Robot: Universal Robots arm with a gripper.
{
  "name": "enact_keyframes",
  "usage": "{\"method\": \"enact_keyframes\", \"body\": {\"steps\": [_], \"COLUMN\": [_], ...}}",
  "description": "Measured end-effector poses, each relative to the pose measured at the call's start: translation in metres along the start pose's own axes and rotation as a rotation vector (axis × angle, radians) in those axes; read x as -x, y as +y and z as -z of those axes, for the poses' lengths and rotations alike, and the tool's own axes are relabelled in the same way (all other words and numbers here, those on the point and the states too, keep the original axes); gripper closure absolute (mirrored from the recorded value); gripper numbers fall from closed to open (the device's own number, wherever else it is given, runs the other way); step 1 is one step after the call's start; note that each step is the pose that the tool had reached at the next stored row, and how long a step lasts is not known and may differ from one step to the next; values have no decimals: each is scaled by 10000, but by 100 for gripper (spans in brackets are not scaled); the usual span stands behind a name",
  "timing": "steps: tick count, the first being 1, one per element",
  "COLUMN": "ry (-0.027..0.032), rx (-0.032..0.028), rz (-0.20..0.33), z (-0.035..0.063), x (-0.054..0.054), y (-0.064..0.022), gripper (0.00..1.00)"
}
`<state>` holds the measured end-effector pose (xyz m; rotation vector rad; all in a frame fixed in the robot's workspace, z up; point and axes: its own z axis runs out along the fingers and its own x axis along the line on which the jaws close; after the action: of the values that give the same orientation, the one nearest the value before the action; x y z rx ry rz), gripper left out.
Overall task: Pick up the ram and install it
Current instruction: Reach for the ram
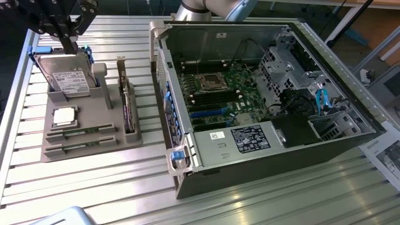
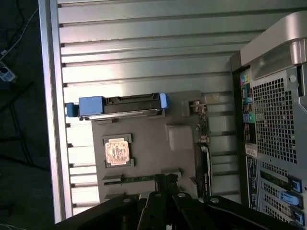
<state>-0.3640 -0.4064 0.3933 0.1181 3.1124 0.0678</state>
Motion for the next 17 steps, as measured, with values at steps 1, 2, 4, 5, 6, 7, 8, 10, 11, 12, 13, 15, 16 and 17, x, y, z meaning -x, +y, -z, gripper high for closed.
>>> {"method": "enact_keyframes", "body": {"steps": [1, 2, 4, 5, 6, 7, 8, 10, 11, 12, 13, 15, 16, 17], "ry": [1, 1, 1, 0, 1, 1, 1, 1, 1, 1, 1, 0, 0, 0], "rx": [-1, -1, 0, 0, -1, -1, -1, -1, -1, -1, -1, -1, 0, -1], "rz": [0, 1, 0, 0, 1, 1, 0, 0, 2, 1, 0, 1, 1, 0], "z": [2, 3, 7, 10, 12, 14, 16, 20, 22, 23, 24, 24, 24, 24], "x": [3, 5, 13, 18, 21, 24, 28, 34, 38, 40, 42, 43, 44, 44], "y": [-31, -60, -173, -236, -276, -309, -360, -444, -494, -518, -542, -566, -566, -566], "gripper": [90, 90, 90, 90, 90, 90, 90, 90, 90, 90, 90, 90, 90, 90]}}
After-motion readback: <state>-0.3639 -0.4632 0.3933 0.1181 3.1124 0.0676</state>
